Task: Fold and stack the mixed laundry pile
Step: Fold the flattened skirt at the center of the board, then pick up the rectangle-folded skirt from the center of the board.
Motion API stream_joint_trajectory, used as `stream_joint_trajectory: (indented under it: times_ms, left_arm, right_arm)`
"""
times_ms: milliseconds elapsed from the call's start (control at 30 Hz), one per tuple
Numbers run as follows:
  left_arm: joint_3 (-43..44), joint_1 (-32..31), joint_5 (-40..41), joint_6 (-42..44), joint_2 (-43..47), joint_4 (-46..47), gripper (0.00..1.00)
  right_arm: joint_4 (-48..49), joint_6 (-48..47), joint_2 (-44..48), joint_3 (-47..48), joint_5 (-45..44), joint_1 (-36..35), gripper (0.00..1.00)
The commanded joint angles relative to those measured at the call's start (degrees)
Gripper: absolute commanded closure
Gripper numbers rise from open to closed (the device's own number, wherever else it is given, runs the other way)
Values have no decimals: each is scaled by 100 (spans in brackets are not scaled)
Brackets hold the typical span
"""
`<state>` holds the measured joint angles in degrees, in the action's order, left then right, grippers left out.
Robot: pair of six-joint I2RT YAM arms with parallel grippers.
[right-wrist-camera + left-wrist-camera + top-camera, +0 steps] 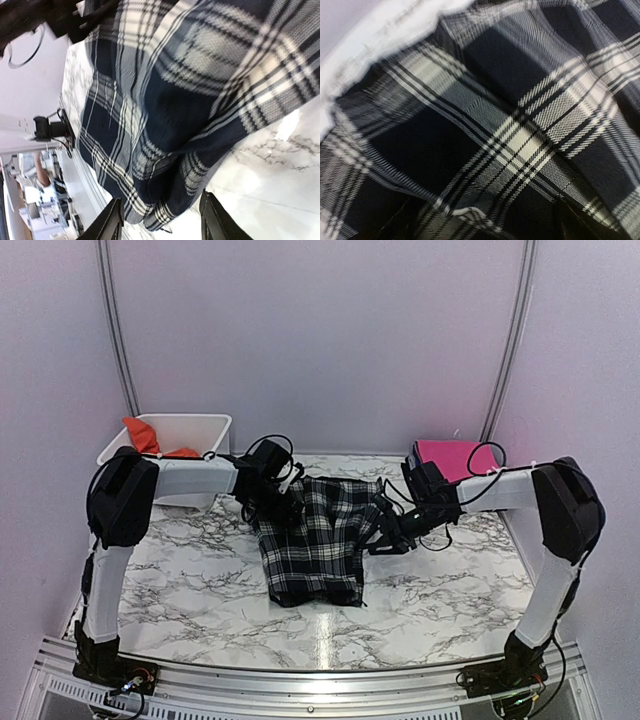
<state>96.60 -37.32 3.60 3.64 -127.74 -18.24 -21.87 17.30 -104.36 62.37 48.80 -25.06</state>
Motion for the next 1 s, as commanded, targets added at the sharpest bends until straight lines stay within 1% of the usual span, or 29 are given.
stream_joint_trajectory:
  times_ms: [0,67,167,267,333,433,533,600,667,767,833,867,967]
  left_arm:
    - [-302,-228,188,717,1185,202,1]
    - [-637,-423,294,870,1617,278,1]
    - [-1277,-627,159,855,2226,337,1]
    - [-2002,-848,-93,844,2773,497,1]
    - [-2488,-1030,-299,928,3082,677,1]
    - [-3068,-1435,-581,1132,3368,891,2]
    - [-3377,-1863,-563,1353,3368,954,5]
    - [-3435,-2046,-544,1412,3247,960,7]
    - [-3401,-2174,-447,1487,3082,962,10]
    - [-3321,-2263,-393,1598,2831,959,11]
    - [-3310,-2314,-162,1653,2738,961,11]
    - [-3332,-2341,-134,1694,2736,969,10]
    - [-3502,-2448,87,1887,2768,1081,6]
  right_arm:
    - [619,610,-264,231,36,54,54]
    - [757,771,-390,359,106,55,56]
    - [841,903,-489,531,188,9,60]
    - [764,929,-575,543,149,-33,60]
    - [740,944,-683,504,63,-34,57]
    - [846,1034,-875,499,73,-60,56]
    - [881,1066,-1020,557,32,-133,57]
    - [883,1098,-1126,591,25,-160,61]
    - [878,1132,-1179,613,16,-175,68]
    - [799,1182,-1131,670,54,-175,85]
    - [603,1177,-940,798,105,-175,98]
    - [466,1148,-792,857,106,-175,100]
    - [69,977,-453,812,-84,-150,100]
